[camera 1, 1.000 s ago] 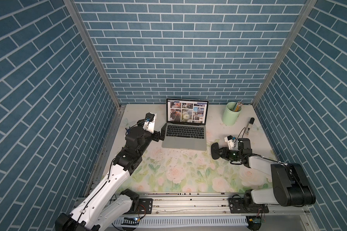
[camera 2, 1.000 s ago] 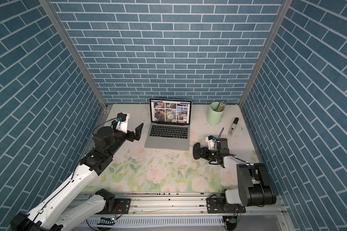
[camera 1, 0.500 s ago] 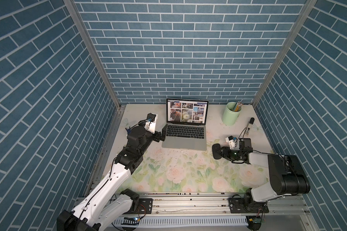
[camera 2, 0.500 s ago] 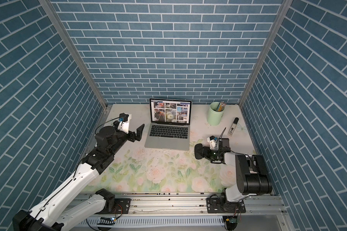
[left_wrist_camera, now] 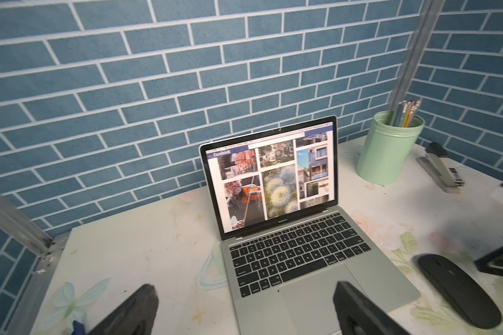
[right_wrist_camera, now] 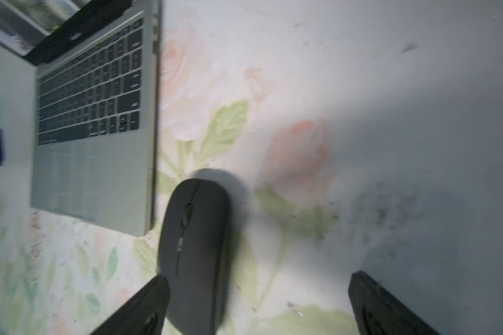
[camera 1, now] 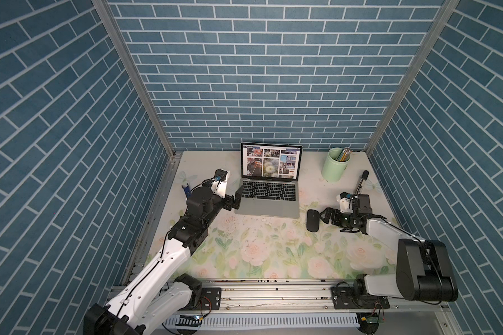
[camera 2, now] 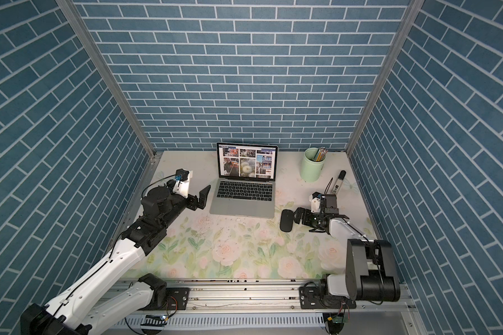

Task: Remove the wireless mouse receiver from the laptop
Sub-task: Place the mouse at the center of the board, then reset both arms

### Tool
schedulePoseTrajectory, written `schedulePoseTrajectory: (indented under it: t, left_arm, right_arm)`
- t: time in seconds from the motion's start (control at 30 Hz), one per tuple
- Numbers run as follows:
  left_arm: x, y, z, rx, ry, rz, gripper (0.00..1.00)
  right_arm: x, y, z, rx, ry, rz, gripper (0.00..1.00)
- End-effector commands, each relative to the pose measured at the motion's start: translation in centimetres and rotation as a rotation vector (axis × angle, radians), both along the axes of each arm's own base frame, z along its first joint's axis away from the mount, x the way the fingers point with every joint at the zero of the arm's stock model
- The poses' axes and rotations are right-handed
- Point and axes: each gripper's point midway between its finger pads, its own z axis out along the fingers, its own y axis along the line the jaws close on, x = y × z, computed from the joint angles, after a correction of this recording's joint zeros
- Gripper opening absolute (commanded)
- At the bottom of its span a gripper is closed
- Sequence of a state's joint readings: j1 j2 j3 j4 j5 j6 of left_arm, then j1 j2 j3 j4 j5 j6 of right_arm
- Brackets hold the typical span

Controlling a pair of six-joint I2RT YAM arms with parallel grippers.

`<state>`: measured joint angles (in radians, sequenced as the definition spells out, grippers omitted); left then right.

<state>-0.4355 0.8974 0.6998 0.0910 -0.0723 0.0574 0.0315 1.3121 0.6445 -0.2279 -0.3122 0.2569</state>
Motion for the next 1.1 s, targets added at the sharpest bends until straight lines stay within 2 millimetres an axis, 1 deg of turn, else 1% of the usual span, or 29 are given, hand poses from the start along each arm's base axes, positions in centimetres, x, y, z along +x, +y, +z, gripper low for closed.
schedulePoseTrajectory:
  t: [0.0,0.03,0.07,0.1,0.13,0.2,0.23,0.27,0.3,0.33,0.37,0.43,0.47,0.5,0.57,0.6,0.63,0.67,0.7,0.77,0.83,0.9,0.97,1.0,1.03,1.07]
  left_arm:
    - [0.5,5.7,1.9,0.02,-0.134,0.29,1.0]
    - [0.5,7.9,1.9,0.032,-0.17,0.388,1.0]
    - [0.6,9.7,1.9,0.033,-0.193,0.463,1.0]
    - [0.7,11.6,1.4,0.026,-0.203,0.525,1.0]
    - [0.9,13.3,0.8,0.008,-0.195,0.58,0.99]
    - [1.3,16.1,-0.8,-0.057,-0.156,0.665,1.0]
    - [1.6,16.9,-1.5,-0.082,-0.139,0.679,1.0]
    - [1.7,17.4,-2.5,-0.097,-0.125,0.692,1.0]
    - [1.8,17.7,-3.4,-0.108,-0.118,0.699,0.99]
    - [1.9,17.7,-4.1,-0.118,-0.118,0.701,1.0]
    - [2.1,17.6,-4.7,-0.12,-0.118,0.694,1.0]
    - [2.3,17.4,-5.6,-0.122,-0.131,0.679,1.0]
    - [2.3,17.3,-6.2,-0.108,-0.134,0.673,1.0]
    - [2.3,17.3,-6.8,-0.097,-0.136,0.67,1.0]
    - [2.3,17.0,-8.5,-0.066,-0.12,0.646,1.0]
    - [2.2,16.8,-9.2,-0.061,-0.114,0.632,1.0]
    - [2.0,16.4,-9.9,-0.065,-0.114,0.61,1.0]
    - [1.7,16.1,-10.5,-0.084,-0.121,0.588,1.0]
    - [1.5,15.8,-10.8,-0.11,-0.141,0.571,1.0]
    - [0.7,15.6,-11.6,-0.152,-0.185,0.554,1.0]
    - [0.8,15.7,-11.8,-0.139,-0.217,0.558,1.0]
    - [1.8,15.0,-12.4,-0.107,-0.201,0.522,1.0]
    - [3.5,13.1,-14.4,-0.056,-0.148,0.415,1.0]
    - [3.9,12.7,-14.8,-0.044,-0.137,0.395,1.0]
    - [4.3,12.8,-15.2,-0.056,-0.091,0.38,1.0]
    - [4.5,13.1,-14.9,-0.077,-0.111,0.38,0.99]
  right_arm:
    - [2.7,-6.1,8.3,-0.348,-0.231,-0.131,1.0]
    - [3.7,-7.1,11.3,-0.398,-0.361,-0.18,1.0]
    - [4.1,-7.8,13.7,-0.425,-0.481,-0.221,1.0]
    - [4.2,-8.3,15.8,-0.448,-0.63,-0.26,1.0]
    - [3.8,-8.3,16.8,-0.453,-0.771,-0.28,1.0]
    - [2.2,-8.2,17.3,-0.448,-1.01,-0.313,1.0]
    - [1.2,-8.4,16.7,-0.432,-1.084,-0.344,1.0]
    - [0.9,-8.6,15.6,-0.422,-1.088,-0.368,1.0]
    - [1.0,-8.6,13.8,-0.409,-1.059,-0.368,1.0]
    - [1.2,-8.2,12.2,-0.393,-1.035,-0.344,1.0]
    - [0.9,-7.8,10.9,-0.384,-1.03,-0.323,1.0]
    - [0.0,-7.7,10.6,-0.378,-1.102,-0.327,1.0]
    - [-0.1,-7.8,10.7,-0.401,-1.122,-0.325,1.0]
    - [0.4,-8.1,10.1,-0.392,-1.098,-0.347,1.0]
    - [2.3,-6.9,8.6,-0.39,-1.07,-0.258,1.0]
    - [3.5,-6.2,8.3,-0.379,-1.056,-0.217,1.0]
    - [5.4,-6.5,6.6,-0.402,-0.927,-0.201,1.0]
    - [6.4,-6.0,6.2,-0.397,-0.912,-0.173,1.0]
    - [6.3,-5.2,6.0,-0.395,-0.912,-0.119,1.0]
    - [6.4,-5.1,5.9,-0.394,-0.912,-0.114,1.0]
    - [6.4,-5.1,5.9,-0.394,-0.912,-0.114,1.0]
    - [6.4,-5.1,6.0,-0.393,-0.915,-0.113,1.0]
    - [6.4,-5.0,6.0,-0.393,-0.914,-0.112,1.0]
    - [6.4,-5.0,6.0,-0.393,-0.915,-0.112,1.0]
    - [6.3,-5.1,6.0,-0.393,-0.915,-0.113,1.0]
    - [6.3,-5.0,6.0,-0.393,-0.915,-0.112,1.0]
